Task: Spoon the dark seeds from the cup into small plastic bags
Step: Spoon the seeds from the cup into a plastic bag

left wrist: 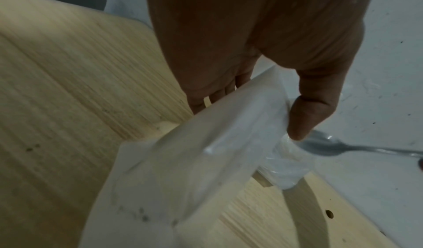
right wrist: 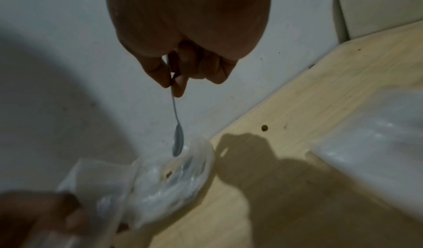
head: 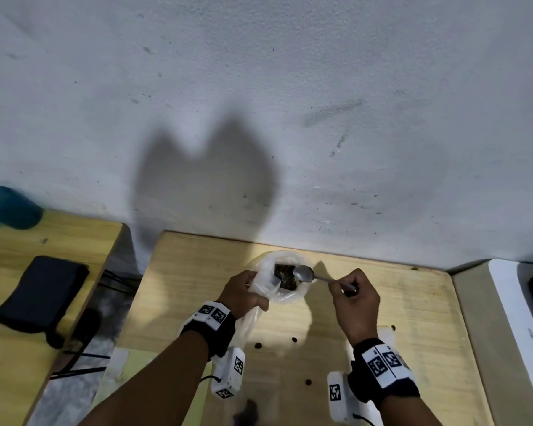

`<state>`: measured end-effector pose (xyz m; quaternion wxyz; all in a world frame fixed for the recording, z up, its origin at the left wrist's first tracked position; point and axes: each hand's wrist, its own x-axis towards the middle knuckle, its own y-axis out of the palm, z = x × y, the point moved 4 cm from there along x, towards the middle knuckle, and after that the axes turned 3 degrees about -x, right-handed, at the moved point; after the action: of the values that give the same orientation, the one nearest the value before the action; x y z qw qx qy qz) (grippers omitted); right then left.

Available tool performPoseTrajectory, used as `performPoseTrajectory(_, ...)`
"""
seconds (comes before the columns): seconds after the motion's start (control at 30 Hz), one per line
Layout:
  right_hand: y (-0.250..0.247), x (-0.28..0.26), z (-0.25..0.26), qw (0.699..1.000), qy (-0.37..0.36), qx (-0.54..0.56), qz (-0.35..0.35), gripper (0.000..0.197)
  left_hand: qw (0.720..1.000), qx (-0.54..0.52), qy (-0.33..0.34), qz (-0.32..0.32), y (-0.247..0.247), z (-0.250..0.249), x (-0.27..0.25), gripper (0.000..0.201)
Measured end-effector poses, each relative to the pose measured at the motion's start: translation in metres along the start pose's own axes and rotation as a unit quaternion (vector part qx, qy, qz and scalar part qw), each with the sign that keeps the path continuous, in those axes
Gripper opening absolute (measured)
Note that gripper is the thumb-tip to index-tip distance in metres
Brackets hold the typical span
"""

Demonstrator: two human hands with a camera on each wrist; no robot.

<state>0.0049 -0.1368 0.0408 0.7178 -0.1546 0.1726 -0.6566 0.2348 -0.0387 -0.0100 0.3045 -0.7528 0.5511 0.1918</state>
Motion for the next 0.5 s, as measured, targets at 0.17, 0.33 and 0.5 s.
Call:
performPoseTrajectory(0.17,0.023,-0.008,-0.007,0.991,-0.055,-0.124,0.008,0.037,1.000,0.008,-0.002,0.013,-0.001,-0.001,0.003,0.073)
performPoseTrajectory(0.33,0.039,-0.013,-0.023,0.999,0.020,-0.049,0.003,0.038,1.000,-0.005,-0.004,0.017,-0.001,0.001,0.005,0.066)
performPoseTrajectory(0.5,0.045,-0.018,-0.040,0.990,0.132,0.039,-0.021,0.038,1.000,-0.008,-0.002,0.017,0.001,0.003,0.006,0.086)
